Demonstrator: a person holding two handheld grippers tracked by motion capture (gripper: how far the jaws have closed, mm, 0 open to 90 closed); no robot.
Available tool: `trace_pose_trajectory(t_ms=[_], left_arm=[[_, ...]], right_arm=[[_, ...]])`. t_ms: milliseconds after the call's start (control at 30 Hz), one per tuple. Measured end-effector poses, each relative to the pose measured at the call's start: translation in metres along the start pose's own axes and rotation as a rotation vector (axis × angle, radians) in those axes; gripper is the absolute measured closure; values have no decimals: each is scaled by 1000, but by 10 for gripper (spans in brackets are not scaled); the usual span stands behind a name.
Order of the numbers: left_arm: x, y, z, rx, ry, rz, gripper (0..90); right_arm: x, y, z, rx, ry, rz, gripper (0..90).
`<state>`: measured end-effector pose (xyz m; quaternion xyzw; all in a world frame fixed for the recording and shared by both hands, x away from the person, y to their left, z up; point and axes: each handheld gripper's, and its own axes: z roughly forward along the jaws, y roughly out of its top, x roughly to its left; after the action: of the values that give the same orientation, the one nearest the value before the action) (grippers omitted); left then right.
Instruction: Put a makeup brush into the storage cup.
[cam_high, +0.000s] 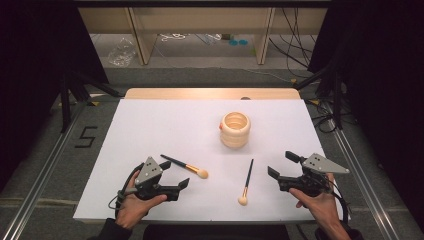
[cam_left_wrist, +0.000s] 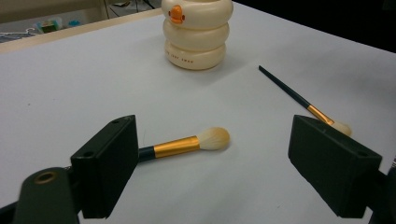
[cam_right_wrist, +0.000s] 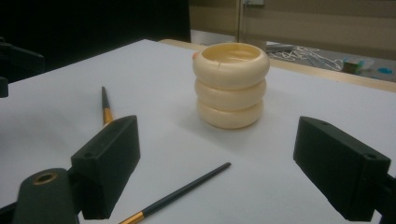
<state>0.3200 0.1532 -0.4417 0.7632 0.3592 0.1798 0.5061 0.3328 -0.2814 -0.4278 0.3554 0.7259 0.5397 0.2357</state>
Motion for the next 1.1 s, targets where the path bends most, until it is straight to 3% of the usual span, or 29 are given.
trace_pose_trajectory(t_ms=[700,867,967,1100], left_arm=[[4,-1,-1,16,-8,2,161],[13,1,-1,67,-11,35,161],[15,3,1,76,-4,23,161],[16,8,4,85,4,50,163]], right_arm=[[1,0,1,16,8,-1,157],[0,0,1,26,8,-2,157],[1,0,1,23,8,-1,157],[1,0,1,25,8,0,157]])
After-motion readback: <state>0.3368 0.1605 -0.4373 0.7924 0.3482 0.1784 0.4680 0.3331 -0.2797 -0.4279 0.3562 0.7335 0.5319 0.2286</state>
